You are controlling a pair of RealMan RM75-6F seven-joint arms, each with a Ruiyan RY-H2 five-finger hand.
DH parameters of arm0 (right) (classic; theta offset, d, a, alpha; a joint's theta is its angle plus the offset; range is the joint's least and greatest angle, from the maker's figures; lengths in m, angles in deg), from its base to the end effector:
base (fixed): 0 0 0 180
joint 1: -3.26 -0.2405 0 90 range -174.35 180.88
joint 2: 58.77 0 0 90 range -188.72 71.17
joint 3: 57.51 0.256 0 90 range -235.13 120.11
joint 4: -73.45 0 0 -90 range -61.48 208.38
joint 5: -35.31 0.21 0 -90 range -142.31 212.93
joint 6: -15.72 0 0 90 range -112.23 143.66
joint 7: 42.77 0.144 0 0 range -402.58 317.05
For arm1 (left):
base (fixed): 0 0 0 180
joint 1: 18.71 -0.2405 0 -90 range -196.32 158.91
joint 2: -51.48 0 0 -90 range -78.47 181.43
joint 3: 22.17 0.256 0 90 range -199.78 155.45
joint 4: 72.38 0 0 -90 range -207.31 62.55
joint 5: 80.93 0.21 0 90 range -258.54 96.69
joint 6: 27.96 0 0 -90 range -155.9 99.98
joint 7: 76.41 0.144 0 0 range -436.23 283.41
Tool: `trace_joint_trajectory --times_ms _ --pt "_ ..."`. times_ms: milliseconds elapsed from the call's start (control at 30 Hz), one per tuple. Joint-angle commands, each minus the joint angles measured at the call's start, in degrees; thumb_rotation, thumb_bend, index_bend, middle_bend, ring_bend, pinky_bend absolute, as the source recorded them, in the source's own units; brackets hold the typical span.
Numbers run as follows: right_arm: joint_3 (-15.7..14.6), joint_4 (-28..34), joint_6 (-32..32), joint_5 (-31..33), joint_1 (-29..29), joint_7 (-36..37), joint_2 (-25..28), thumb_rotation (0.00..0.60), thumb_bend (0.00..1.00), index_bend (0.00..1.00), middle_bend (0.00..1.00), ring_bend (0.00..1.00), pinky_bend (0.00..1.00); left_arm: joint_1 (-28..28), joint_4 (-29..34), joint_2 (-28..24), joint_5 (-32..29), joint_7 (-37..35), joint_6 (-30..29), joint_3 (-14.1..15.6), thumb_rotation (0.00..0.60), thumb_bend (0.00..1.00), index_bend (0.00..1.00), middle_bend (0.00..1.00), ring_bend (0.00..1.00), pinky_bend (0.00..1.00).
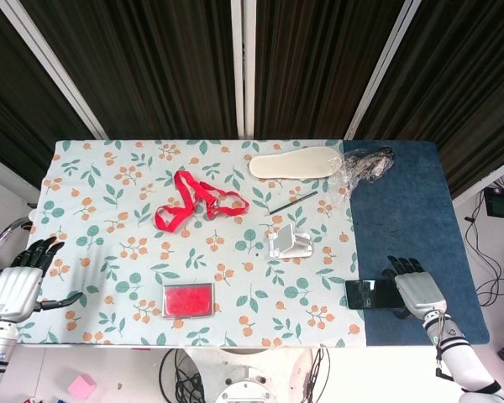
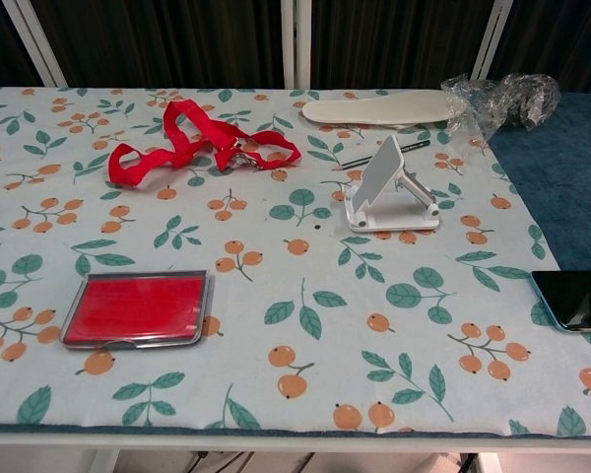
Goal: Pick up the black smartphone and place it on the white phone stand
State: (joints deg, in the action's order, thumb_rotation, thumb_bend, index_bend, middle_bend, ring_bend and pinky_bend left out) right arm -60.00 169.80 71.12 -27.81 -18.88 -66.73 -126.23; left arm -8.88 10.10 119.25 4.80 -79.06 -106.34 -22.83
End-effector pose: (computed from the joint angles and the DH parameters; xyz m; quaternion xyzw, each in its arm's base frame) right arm -0.3086 -0.2257 0.0694 0.7310 -0.4482 0.1498 0.4923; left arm -0.3342 0.2034 0.1366 -0.6432 -0.3878 -0.3468 0.5618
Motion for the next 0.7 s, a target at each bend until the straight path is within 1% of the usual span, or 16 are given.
trace_joint_trajectory --times_ms 33,600,700 --pt "-0.2 -0.7 0.1 0.1 0.0 -0.5 -0.5 0.6 0.08 0.24 0.0 0.0 0.0 0.1 0.0 0.0 0.0 -0.1 0.1 0.0 0.284 0.0 0.1 0.06 0.06 0.19" --pt "-0.4 -1.6 -0.1 -1.4 -0.1 1.4 -1.4 0.6 0.09 0.25 0.0 0.0 0.0 0.3 -0.1 0.1 -0.3 0.2 0.6 0.0 0.284 0.0 0.1 0.06 0.06 0.19" --pt "-0.4 -1.6 -0.2 -1.4 -0.2 1.4 -1.5 0.6 0.1 0.26 0.0 0.0 0.0 0.2 0.0 -0.1 -0.3 0.2 0.4 -0.1 0.284 0.0 0.1 0.06 0.06 0.19"
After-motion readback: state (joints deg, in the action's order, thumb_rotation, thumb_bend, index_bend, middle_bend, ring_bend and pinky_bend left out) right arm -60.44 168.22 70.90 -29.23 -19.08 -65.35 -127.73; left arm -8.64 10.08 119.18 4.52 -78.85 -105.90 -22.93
